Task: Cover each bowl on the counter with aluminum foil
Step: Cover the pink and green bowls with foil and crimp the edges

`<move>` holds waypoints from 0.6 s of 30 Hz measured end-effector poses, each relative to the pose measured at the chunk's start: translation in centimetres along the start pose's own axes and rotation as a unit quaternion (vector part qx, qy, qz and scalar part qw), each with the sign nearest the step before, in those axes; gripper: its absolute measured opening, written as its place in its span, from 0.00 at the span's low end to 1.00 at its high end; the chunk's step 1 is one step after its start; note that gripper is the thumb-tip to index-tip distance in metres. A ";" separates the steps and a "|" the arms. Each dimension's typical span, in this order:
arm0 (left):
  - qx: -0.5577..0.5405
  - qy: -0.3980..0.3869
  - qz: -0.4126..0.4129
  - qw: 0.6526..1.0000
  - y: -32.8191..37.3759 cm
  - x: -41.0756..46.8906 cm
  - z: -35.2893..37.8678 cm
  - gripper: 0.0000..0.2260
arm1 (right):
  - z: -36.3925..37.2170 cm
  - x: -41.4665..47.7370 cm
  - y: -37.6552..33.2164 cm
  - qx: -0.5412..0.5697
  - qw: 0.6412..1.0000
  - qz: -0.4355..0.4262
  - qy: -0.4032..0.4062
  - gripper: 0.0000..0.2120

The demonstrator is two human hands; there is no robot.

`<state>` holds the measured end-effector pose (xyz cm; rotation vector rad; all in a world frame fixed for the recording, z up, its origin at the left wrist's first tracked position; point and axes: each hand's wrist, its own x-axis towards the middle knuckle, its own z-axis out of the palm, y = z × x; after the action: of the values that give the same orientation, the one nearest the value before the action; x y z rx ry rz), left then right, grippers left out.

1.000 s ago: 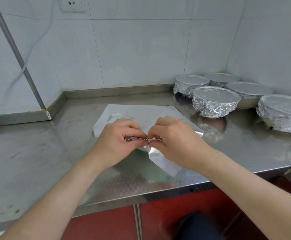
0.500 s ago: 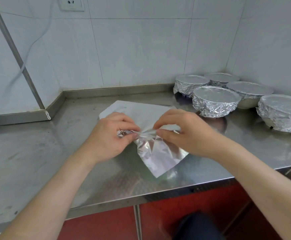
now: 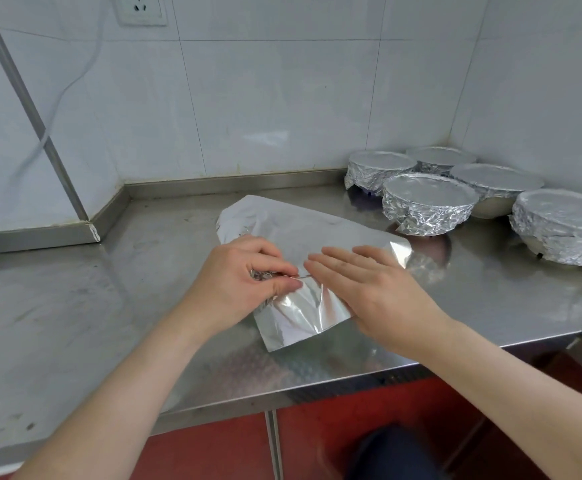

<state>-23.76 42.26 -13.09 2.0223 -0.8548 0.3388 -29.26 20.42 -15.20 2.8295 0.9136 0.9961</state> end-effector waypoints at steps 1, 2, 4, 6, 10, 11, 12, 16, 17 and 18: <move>-0.005 0.004 -0.001 1.000 -0.1 -0.1 -0.1 0.09 | 0.1 0.1 0.0 -0.004 0.999 -0.020 0.025 0.23; -0.010 0.007 -0.001 1.000 -0.3 -0.1 -0.1 0.09 | 0.1 0.1 0.1 -0.012 0.998 -0.037 0.042 0.21; -0.011 0.002 0.002 1.000 -0.5 -0.1 -0.2 0.09 | 0.2 -0.1 0.3 -0.034 0.995 -0.064 0.069 0.17; 0.004 -0.014 0.015 1.000 -0.6 -0.1 -0.5 0.09 | 0.5 -0.5 0.7 -0.062 0.990 -0.081 0.093 0.14; 0.020 -0.041 0.028 0.999 -0.5 0.0 -0.8 0.09 | 0.8 -0.6 0.6 -0.102 0.982 -0.088 0.129 0.13; 0.025 -0.039 0.032 0.998 -0.5 0.1 -0.7 0.08 | 0.9 -0.4 0.3 -0.105 0.981 -0.082 0.138 0.14; 0.029 -0.033 0.039 0.998 -0.6 0.2 -0.6 0.08 | 0.9 -0.2 0.0 -0.107 0.980 -0.078 0.146 0.15; 0.048 -0.017 0.082 0.995 -1.0 0.5 -0.1 0.08 | 1.6 0.3 -0.4 -0.097 0.979 -0.063 0.165 0.11; 0.054 -0.015 0.091 0.994 -1.1 0.6 0.1 0.08 | 1.8 0.3 -0.2 -0.089 0.980 -0.061 0.167 0.10; 0.061 -0.011 0.102 0.993 -1.2 0.6 0.1 0.08 | 2.0 0.3 -0.1 -0.080 0.980 -0.060 0.169 0.09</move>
<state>-22.50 42.32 -13.62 2.0579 -1.0806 0.4930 -27.99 21.04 -16.63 2.4846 0.9609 1.4892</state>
